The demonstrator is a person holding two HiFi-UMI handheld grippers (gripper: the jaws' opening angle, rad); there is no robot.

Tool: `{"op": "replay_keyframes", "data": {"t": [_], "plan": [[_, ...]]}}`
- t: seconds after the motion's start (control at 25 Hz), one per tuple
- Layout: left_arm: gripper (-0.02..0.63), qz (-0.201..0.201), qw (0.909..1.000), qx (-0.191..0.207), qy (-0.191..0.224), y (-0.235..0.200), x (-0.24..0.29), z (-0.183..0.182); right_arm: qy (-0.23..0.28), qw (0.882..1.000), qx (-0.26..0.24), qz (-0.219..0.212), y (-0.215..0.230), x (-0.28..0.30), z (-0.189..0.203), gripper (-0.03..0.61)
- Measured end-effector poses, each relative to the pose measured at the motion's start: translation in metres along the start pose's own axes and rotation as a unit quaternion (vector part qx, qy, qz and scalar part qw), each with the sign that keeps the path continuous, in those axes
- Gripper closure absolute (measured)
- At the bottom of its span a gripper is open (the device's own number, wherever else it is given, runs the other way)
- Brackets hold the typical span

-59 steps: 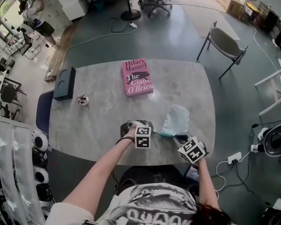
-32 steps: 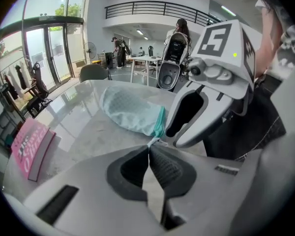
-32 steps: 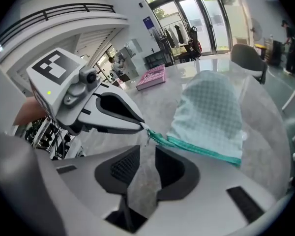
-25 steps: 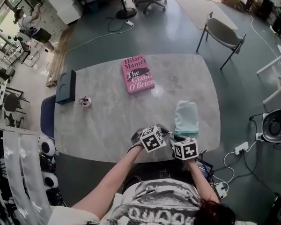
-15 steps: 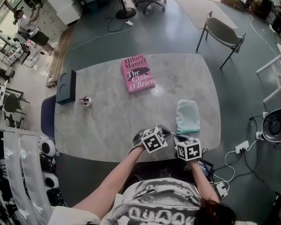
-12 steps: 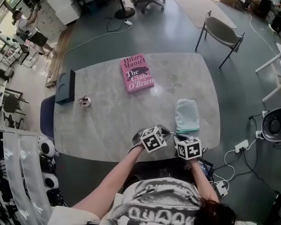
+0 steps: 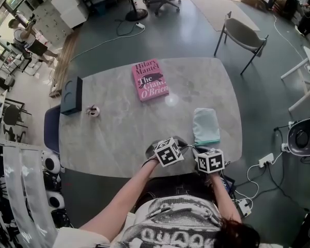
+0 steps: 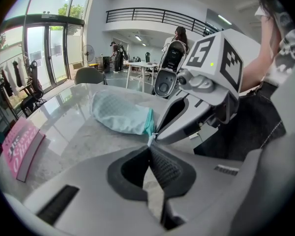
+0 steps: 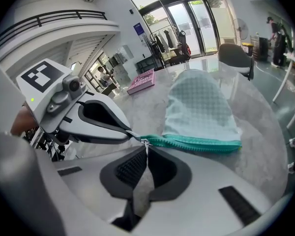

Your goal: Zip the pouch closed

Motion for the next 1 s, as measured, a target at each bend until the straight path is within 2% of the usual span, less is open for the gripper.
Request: {"op": "replay_keyframes", "data": {"t": [0.16,0.28,0.52,0.84,1.0], "plan": [[0.601,-0.001,0.9999,0.009,-0.005,0.000,-0.001,0.001,-0.002,1.000,0.008,-0.009,0.000,-0.001,0.000,0.569],[0.601,-0.006,0.9996,0.019,-0.021,-0.003,0.000,0.006,-0.008,1.000,0.021,0.000,0.008,-0.005,0.003,0.575],[0.601,-0.006,0.9995,0.021,-0.022,-0.006,0.000,0.007,-0.005,0.999,0.033,-0.004,0.017,-0.007,0.005,0.574],[0.601,-0.032,0.9985,0.018,-0.041,-0.027,-0.012,0.020,-0.008,0.997,0.043,0.067,0.065,-0.022,0.006,0.575],[0.602,-0.040,0.9980,0.006,-0.048,-0.037,-0.019,0.031,-0.013,0.995,0.054,0.081,0.086,-0.026,0.011,0.574]]}}
Point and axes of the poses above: the fingertips, and each gripper's own axes: x forward along the fingers, y to its right, z out of its underside, the point moved 4 cm from there along -x, backward along the fingers
